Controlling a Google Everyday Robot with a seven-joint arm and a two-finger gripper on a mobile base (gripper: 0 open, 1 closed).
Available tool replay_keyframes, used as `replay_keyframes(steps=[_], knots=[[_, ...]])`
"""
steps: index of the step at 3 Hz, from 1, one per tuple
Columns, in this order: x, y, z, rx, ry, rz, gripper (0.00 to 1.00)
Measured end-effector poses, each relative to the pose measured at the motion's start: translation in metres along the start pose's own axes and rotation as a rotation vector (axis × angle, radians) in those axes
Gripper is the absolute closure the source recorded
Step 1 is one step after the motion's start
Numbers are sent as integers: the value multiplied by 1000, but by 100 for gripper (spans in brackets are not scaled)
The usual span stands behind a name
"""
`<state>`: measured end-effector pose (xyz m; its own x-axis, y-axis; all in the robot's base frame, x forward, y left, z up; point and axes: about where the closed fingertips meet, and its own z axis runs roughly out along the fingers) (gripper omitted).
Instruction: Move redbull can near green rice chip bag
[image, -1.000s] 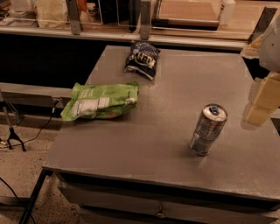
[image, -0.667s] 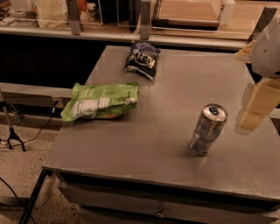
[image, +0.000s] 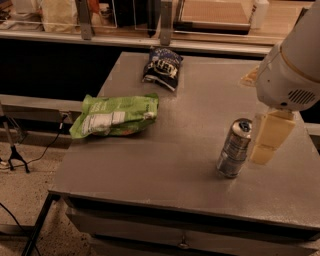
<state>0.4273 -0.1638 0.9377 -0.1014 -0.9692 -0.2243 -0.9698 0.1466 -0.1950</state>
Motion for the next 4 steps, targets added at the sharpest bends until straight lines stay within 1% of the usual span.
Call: replay_keyframes(steps=[1,2,4], knots=[[-1,2,3,-4,1,-3,0],[-3,2,1,4,1,-6,20],[-5,2,-3,16,-1,-9,66]])
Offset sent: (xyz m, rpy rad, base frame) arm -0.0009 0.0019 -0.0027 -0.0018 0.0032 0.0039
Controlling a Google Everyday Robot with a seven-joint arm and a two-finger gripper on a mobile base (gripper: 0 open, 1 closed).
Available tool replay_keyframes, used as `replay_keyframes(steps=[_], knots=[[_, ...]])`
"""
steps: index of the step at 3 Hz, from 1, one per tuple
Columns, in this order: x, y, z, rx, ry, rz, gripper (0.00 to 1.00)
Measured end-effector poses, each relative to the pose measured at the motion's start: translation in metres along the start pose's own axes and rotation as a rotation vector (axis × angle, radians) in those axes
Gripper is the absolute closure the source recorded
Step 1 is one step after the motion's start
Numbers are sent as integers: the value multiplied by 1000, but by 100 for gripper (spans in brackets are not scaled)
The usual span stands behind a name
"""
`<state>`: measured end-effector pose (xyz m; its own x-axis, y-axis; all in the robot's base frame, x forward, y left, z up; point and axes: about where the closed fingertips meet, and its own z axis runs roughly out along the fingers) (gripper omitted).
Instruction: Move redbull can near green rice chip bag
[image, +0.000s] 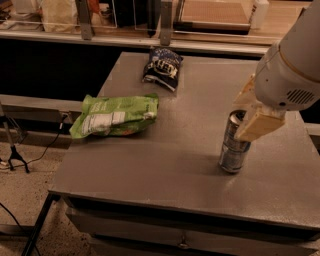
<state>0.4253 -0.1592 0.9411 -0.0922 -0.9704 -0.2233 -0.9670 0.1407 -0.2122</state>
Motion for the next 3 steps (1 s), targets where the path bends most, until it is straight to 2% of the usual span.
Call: replay_keyframes(steps=[1,2,3], knots=[[-1,0,-2,6,-1,-2,90],[-3,-1,-8,17,-24,-5,100],[-5,-13,-28,74,-64,-8,100]])
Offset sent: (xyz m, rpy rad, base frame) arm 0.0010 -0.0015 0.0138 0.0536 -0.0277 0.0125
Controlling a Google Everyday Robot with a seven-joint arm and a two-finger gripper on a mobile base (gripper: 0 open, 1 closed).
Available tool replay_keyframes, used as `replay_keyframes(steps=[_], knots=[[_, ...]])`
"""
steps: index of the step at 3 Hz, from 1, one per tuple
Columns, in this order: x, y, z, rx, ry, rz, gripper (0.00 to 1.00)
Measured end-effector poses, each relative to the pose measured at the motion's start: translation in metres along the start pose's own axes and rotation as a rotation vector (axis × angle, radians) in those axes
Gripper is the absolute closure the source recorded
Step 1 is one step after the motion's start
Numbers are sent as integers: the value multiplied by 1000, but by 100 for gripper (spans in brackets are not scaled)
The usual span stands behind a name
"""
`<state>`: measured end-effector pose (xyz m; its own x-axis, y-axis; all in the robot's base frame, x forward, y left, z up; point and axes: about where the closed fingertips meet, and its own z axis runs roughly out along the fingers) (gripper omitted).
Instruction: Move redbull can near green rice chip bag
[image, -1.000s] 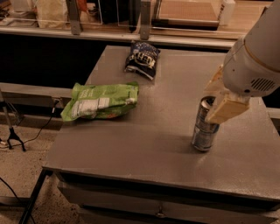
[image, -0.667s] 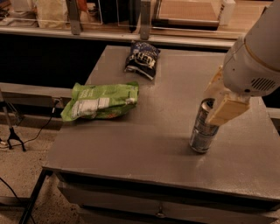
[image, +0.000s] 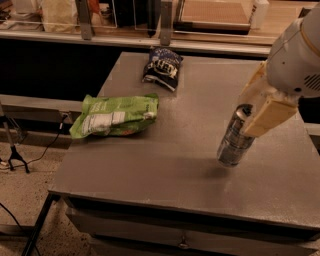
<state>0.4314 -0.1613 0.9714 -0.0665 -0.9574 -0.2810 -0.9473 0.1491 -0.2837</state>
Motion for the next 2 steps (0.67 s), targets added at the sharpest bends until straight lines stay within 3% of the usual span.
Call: replay_keyframes(steps=[2], knots=[[-43,-45,-15,114,-44,-77,100]])
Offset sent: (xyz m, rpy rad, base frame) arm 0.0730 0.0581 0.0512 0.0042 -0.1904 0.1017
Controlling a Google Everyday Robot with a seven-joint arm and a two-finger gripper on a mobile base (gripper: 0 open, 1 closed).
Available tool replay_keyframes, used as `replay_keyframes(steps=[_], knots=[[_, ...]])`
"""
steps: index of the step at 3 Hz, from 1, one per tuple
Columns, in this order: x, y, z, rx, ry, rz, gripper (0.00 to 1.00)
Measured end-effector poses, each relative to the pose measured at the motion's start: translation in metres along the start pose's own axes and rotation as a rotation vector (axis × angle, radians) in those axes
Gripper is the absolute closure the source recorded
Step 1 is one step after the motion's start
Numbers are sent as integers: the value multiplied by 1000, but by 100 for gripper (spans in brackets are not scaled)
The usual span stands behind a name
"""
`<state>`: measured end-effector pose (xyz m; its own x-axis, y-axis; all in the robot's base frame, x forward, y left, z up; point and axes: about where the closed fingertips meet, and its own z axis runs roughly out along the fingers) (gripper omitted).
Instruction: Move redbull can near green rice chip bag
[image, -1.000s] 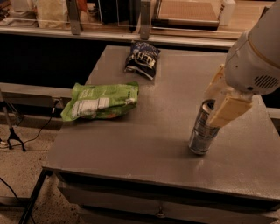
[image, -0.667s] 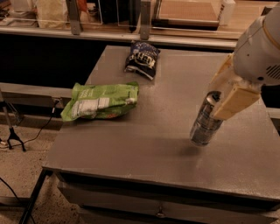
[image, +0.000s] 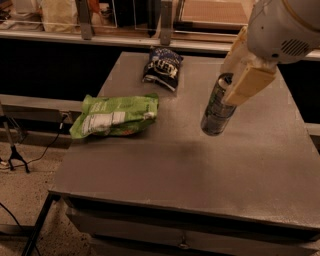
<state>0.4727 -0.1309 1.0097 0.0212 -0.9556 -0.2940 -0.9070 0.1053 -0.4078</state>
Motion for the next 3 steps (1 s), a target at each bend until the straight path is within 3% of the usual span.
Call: replay_keyframes(steps=[2,3], knots=[[-54,-36,42,17,47,-97,100],[-67,-46,66,4,82,-121,100]])
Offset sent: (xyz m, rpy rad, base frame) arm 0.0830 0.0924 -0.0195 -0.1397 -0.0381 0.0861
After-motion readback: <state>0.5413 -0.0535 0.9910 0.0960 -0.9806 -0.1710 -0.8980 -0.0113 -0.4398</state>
